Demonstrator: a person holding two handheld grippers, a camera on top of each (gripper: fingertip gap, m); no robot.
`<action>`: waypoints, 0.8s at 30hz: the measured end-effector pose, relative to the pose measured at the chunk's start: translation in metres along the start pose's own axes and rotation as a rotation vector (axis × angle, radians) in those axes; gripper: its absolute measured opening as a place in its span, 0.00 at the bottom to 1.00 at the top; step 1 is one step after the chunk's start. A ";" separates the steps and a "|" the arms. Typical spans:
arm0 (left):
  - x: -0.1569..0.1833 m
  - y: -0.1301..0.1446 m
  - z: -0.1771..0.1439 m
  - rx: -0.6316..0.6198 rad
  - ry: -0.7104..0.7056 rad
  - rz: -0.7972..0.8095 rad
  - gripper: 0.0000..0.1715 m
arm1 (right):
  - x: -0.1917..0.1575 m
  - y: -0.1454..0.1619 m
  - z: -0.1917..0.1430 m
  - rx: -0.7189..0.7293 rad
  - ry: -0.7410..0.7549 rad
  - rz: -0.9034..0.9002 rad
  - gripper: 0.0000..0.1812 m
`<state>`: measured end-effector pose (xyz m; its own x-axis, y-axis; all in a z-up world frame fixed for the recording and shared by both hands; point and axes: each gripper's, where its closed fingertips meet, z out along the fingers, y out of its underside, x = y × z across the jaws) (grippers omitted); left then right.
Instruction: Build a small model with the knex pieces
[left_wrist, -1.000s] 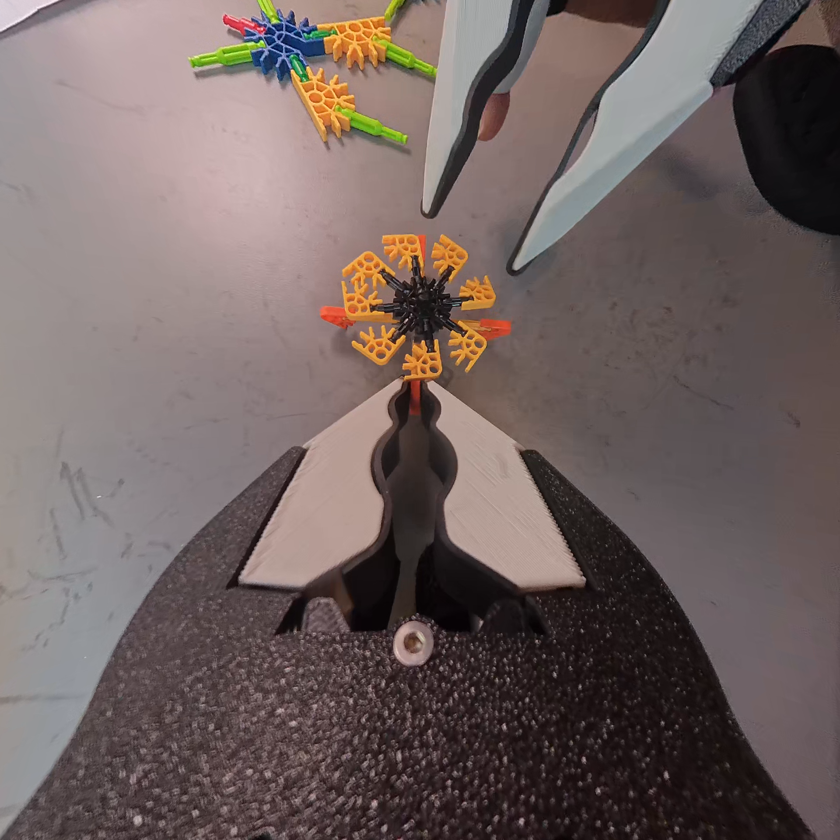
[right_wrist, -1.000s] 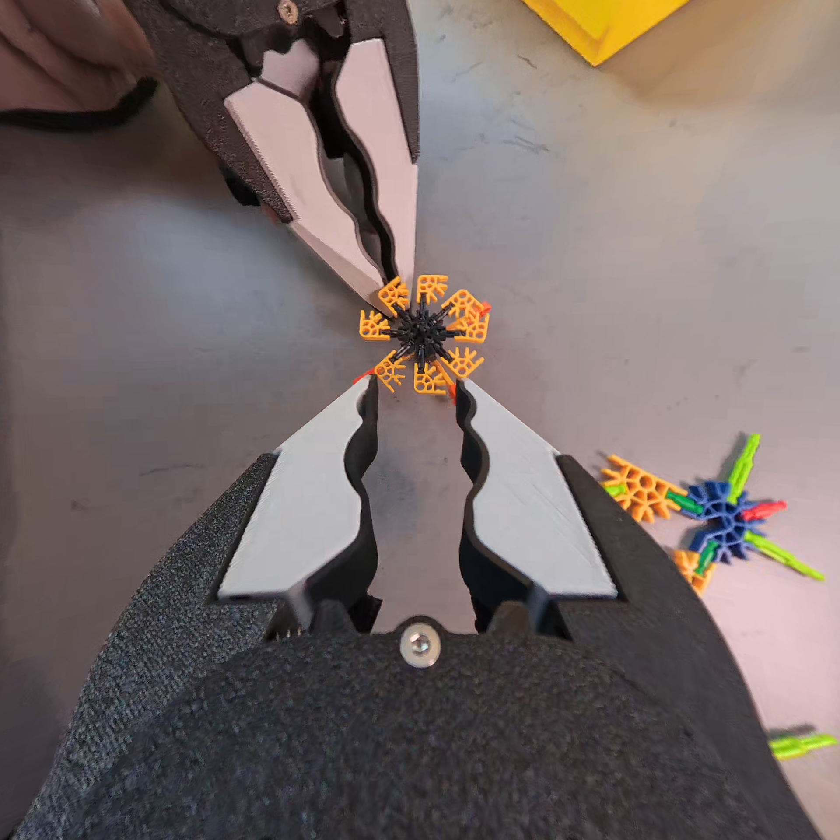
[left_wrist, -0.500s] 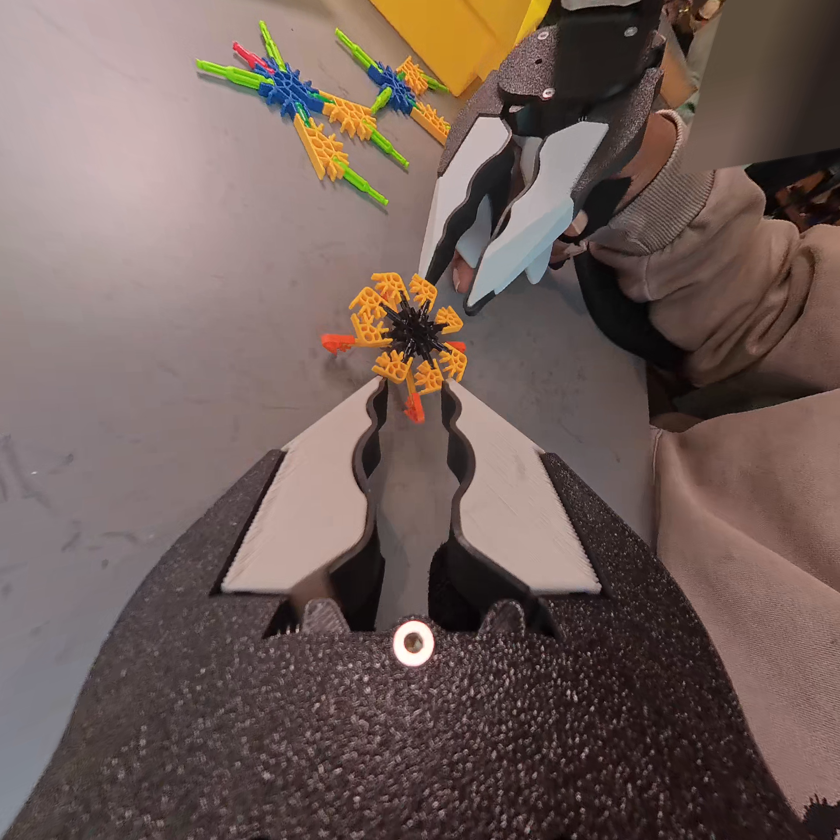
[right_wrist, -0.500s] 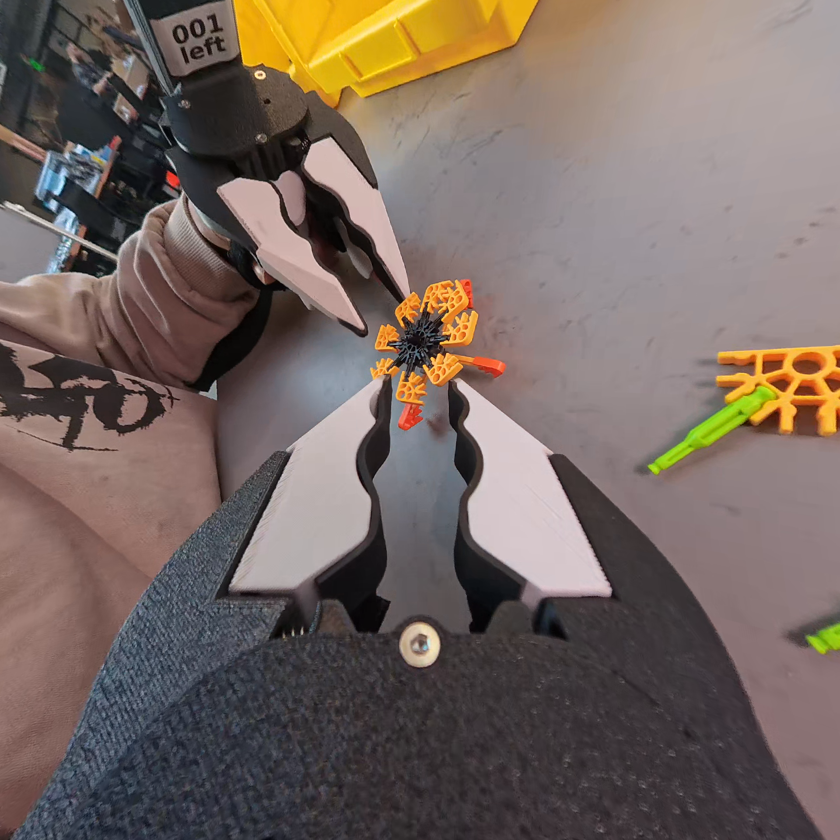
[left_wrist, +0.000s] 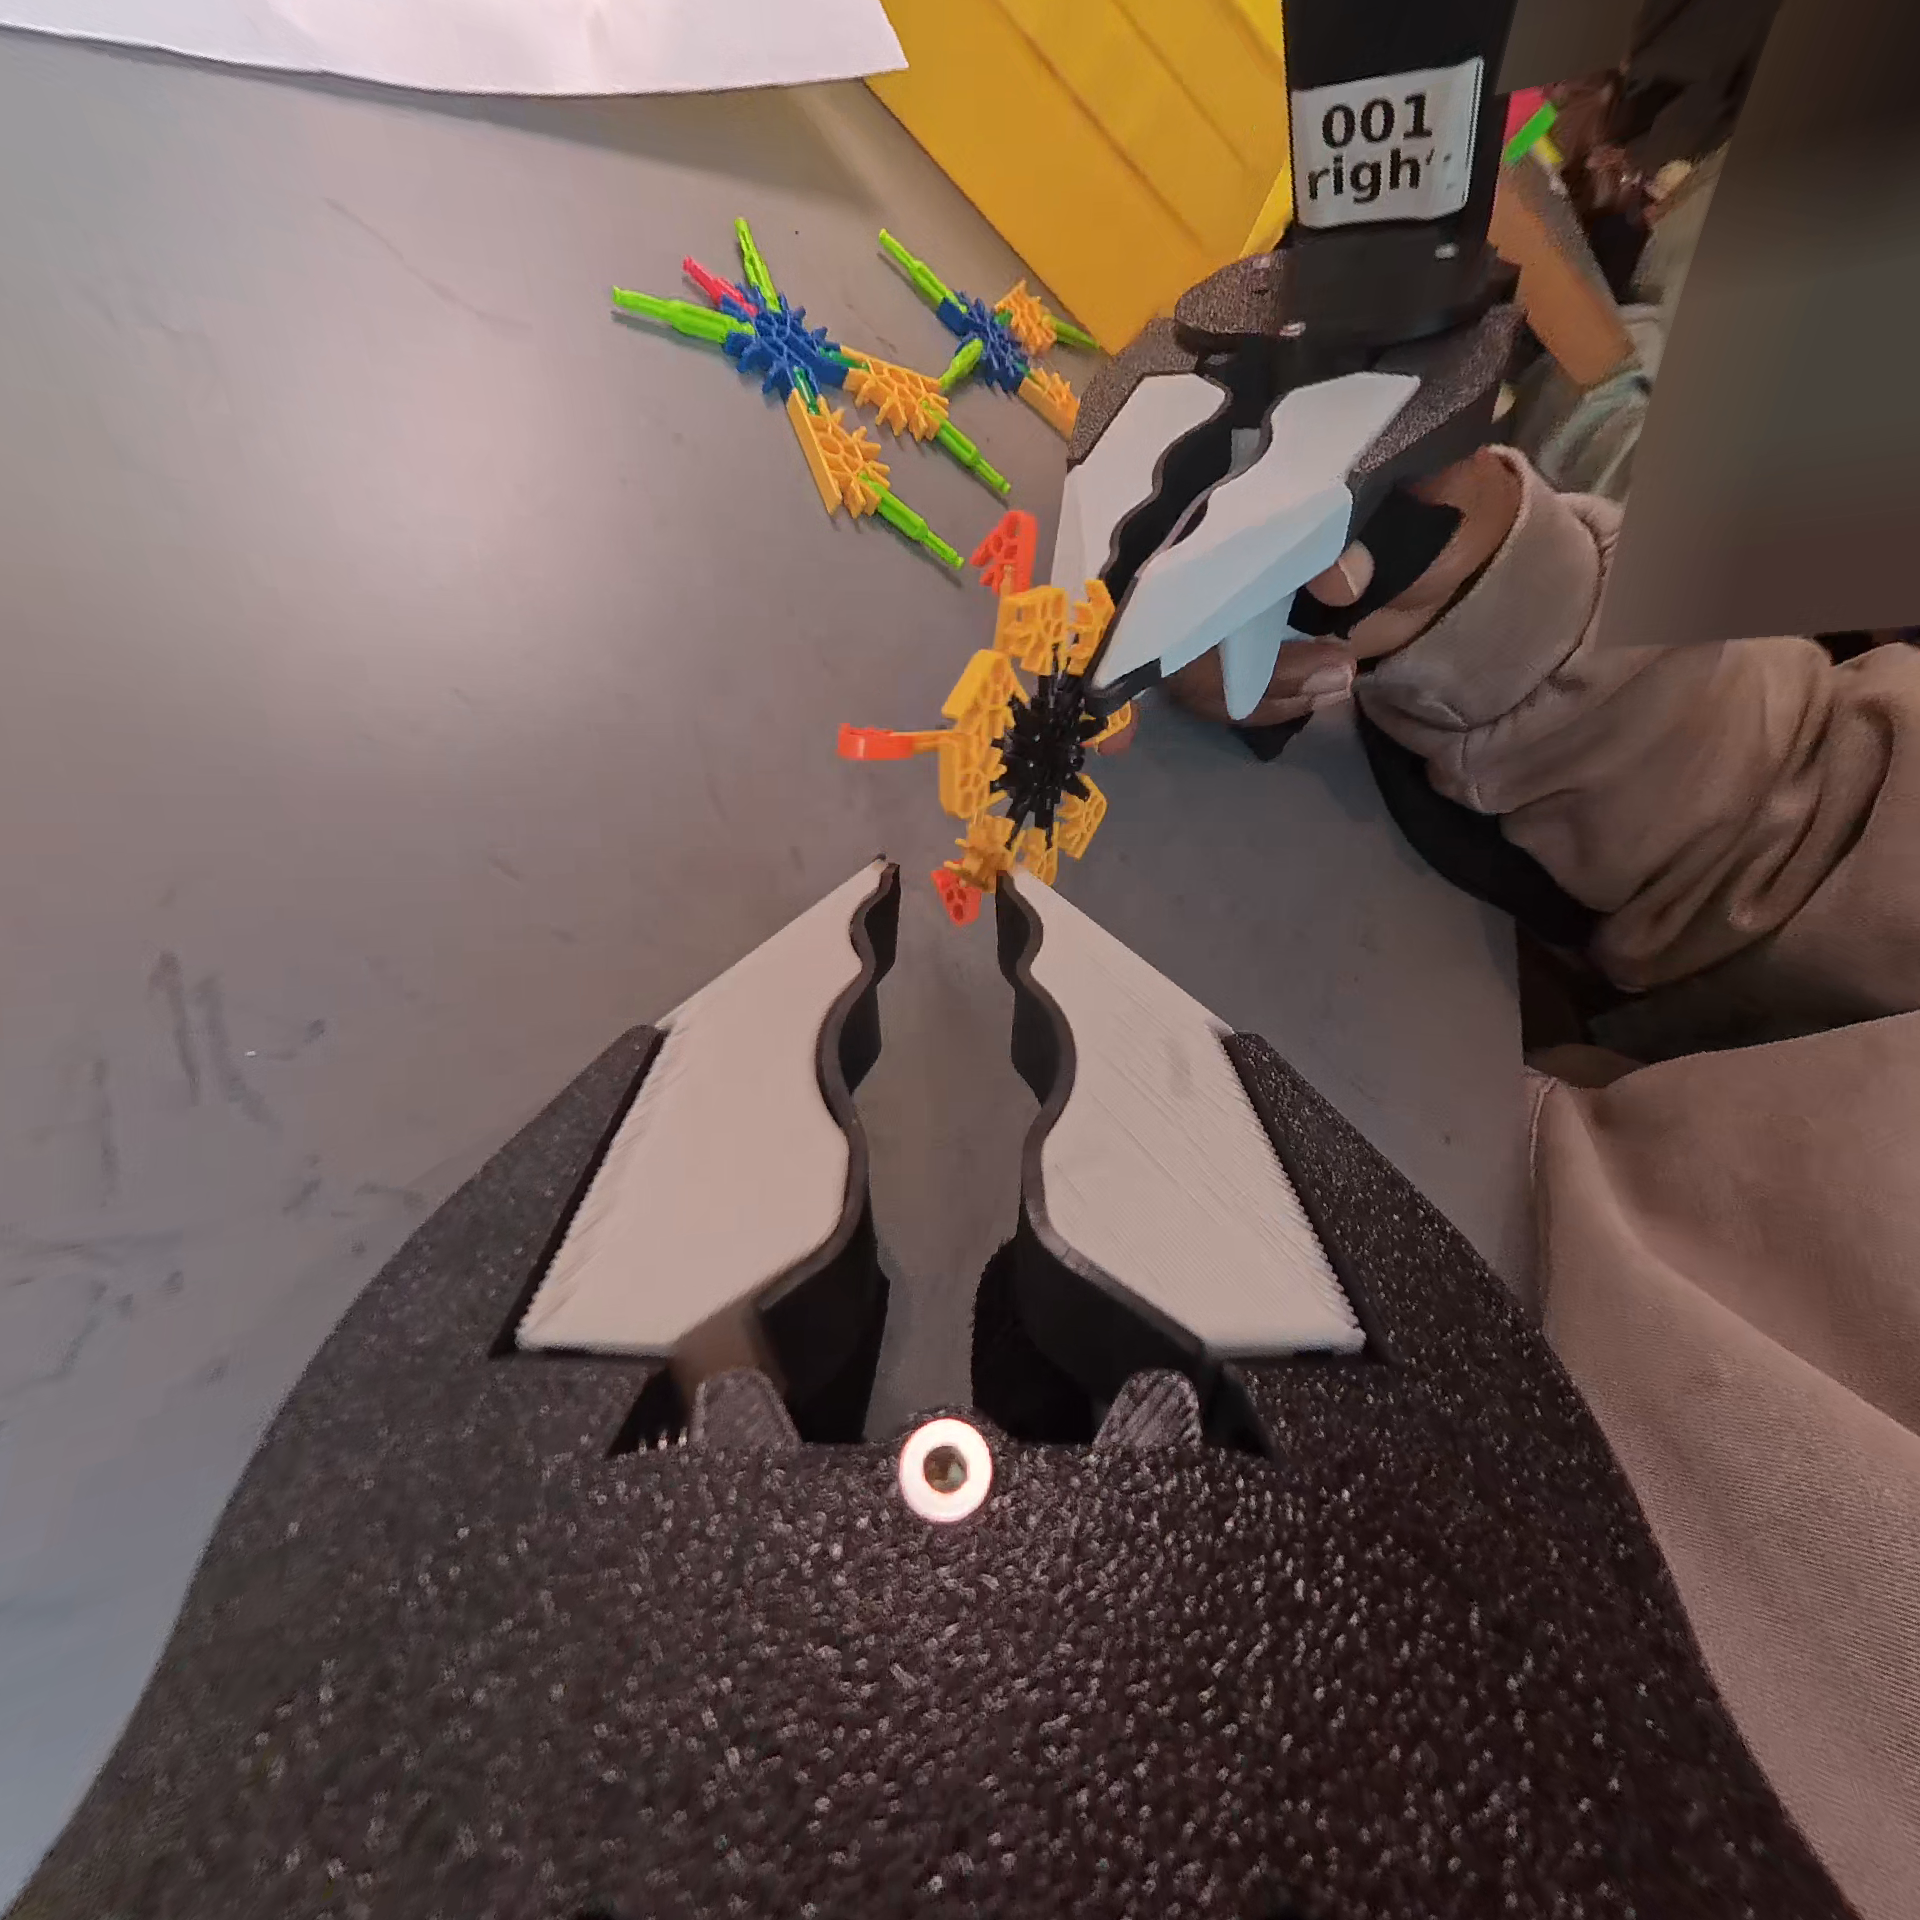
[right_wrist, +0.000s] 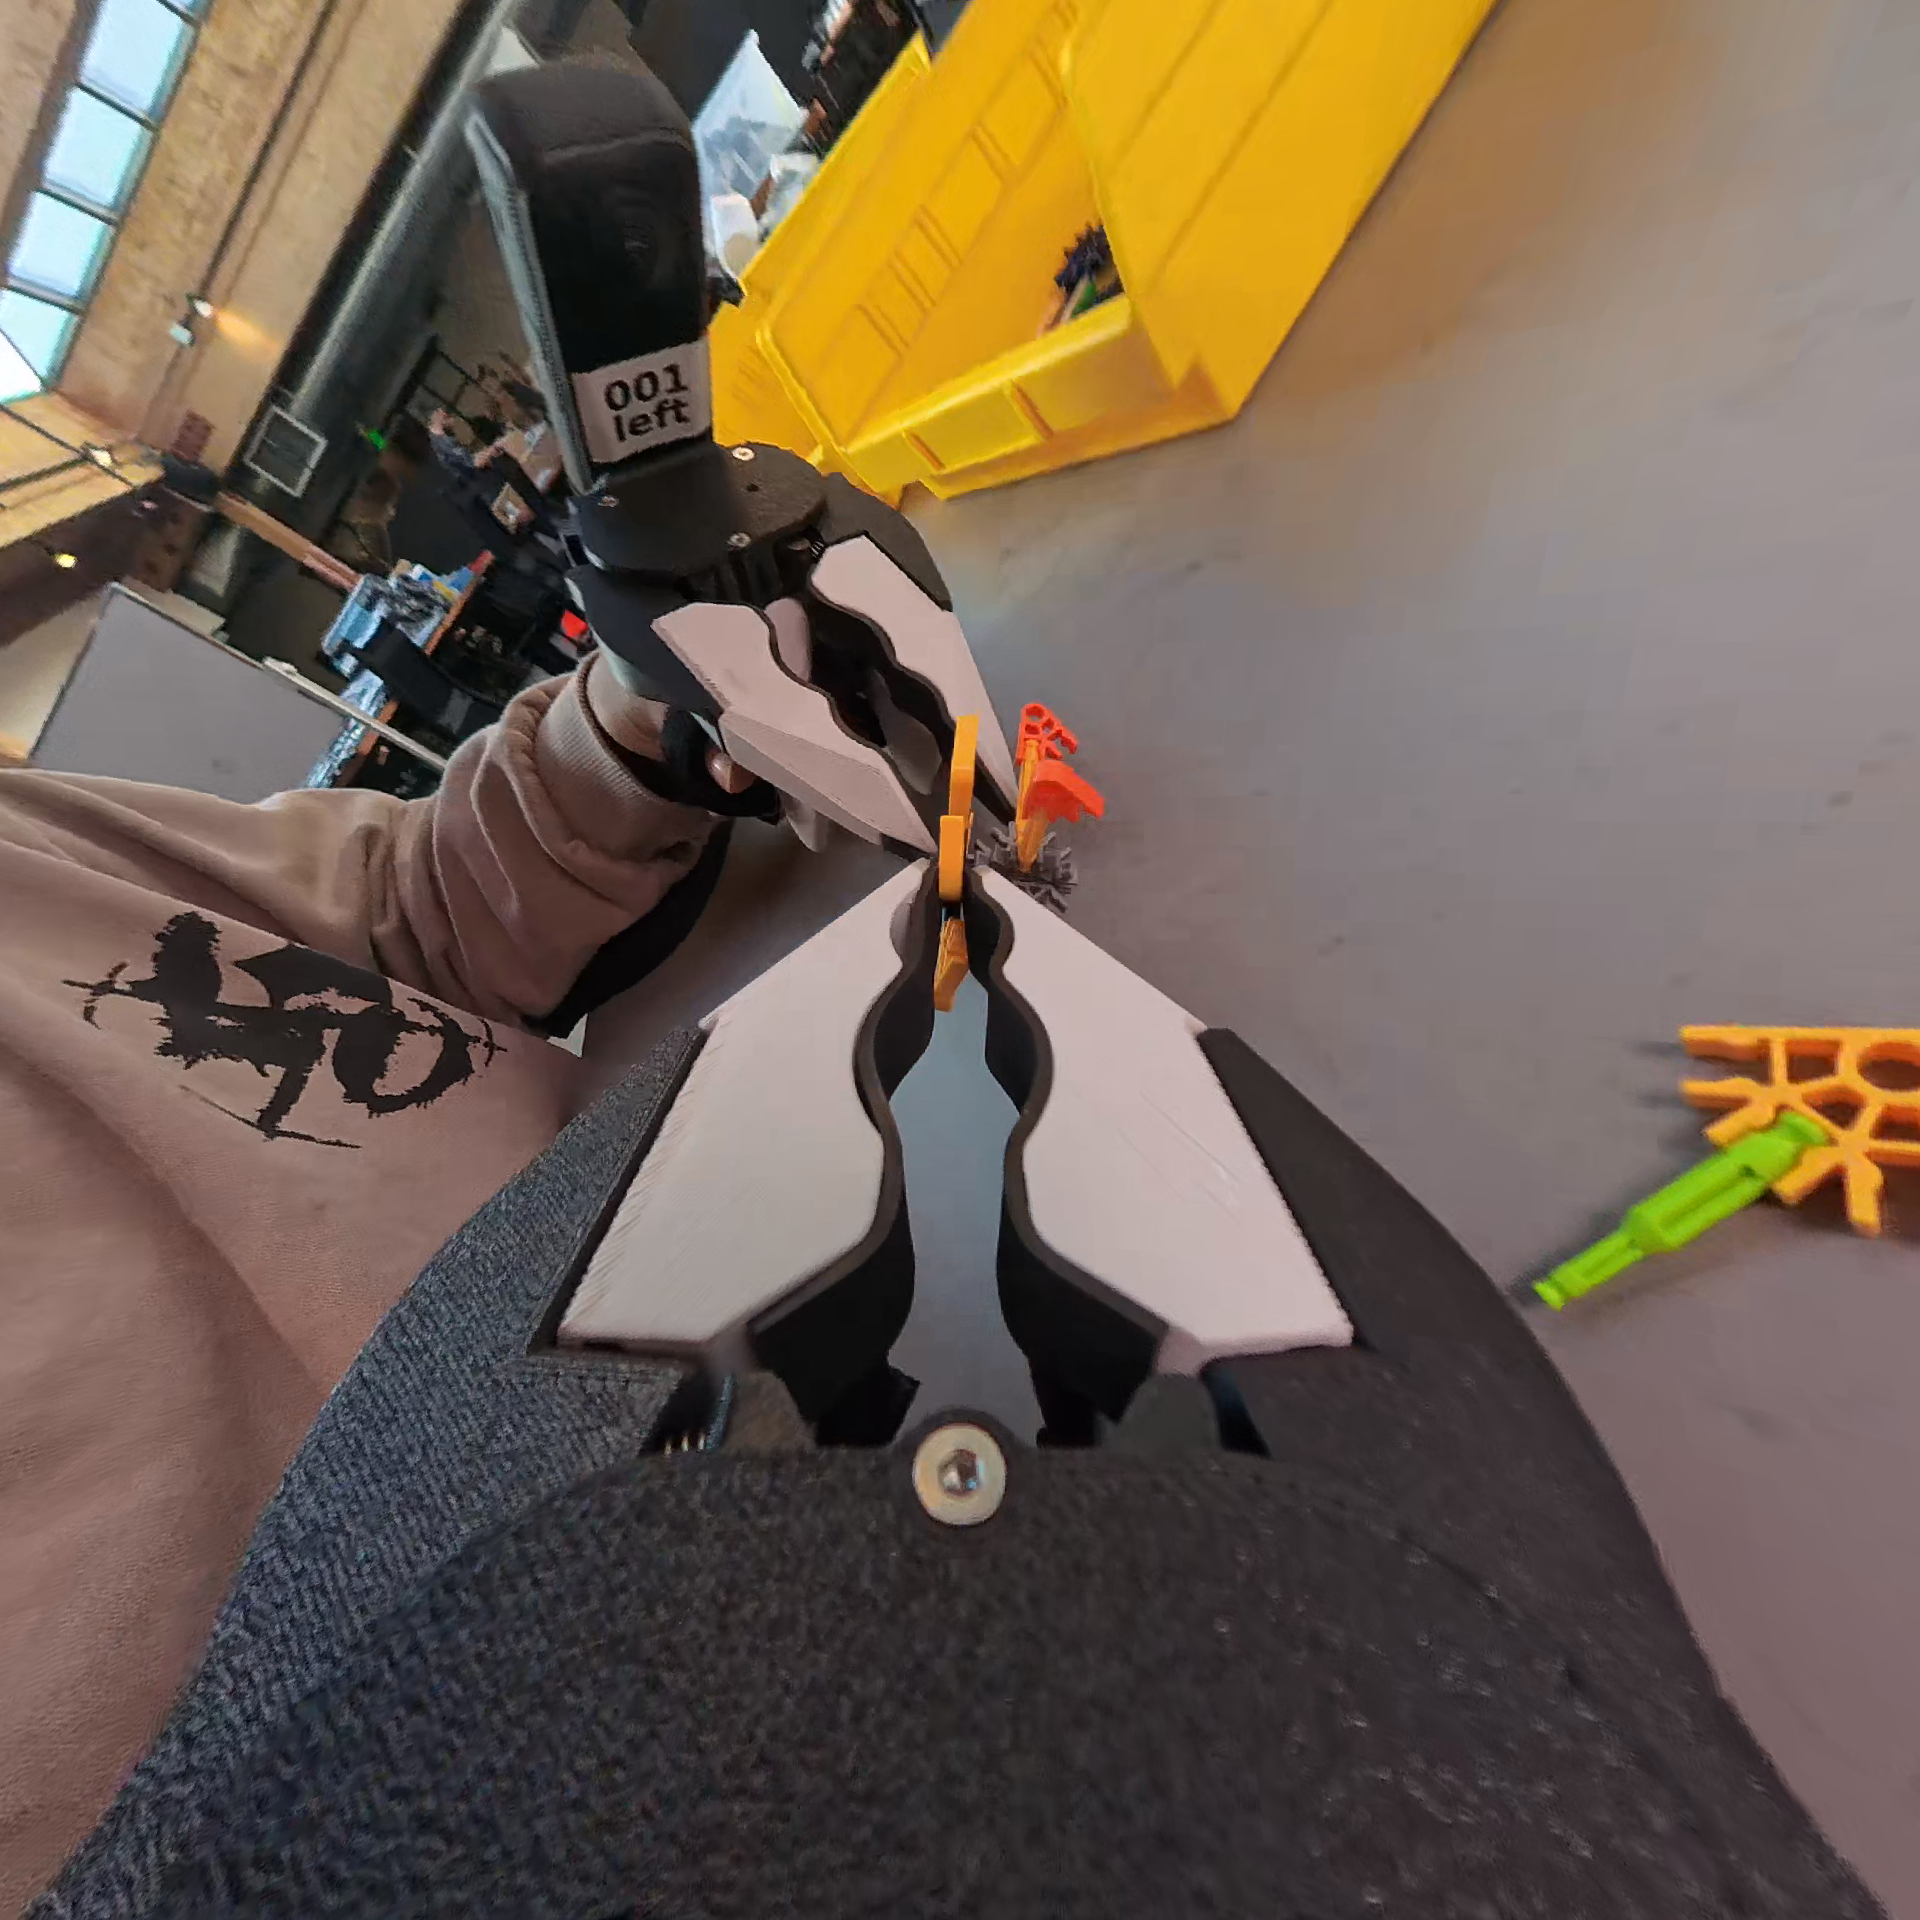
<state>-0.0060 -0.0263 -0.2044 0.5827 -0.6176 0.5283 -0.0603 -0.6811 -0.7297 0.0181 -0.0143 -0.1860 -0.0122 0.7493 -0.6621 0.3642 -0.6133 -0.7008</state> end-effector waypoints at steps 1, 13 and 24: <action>0.002 -0.007 -0.004 0.038 0.020 -0.006 0.11 | -0.005 -0.006 -0.003 0.031 -0.008 -0.048 0.01; 0.062 -0.045 -0.020 0.286 0.239 0.136 0.05 | -0.060 -0.033 -0.013 0.270 -0.107 -0.329 0.01; 0.061 -0.027 -0.014 0.157 0.303 0.075 0.02 | -0.052 -0.016 -0.015 0.150 -0.133 -0.317 0.02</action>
<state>0.0192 -0.0514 -0.1468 0.3129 -0.7682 0.5586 0.0457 -0.5753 -0.8167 0.0272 -0.0401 -0.1365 -0.2275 0.8749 -0.4275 0.1827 -0.3929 -0.9012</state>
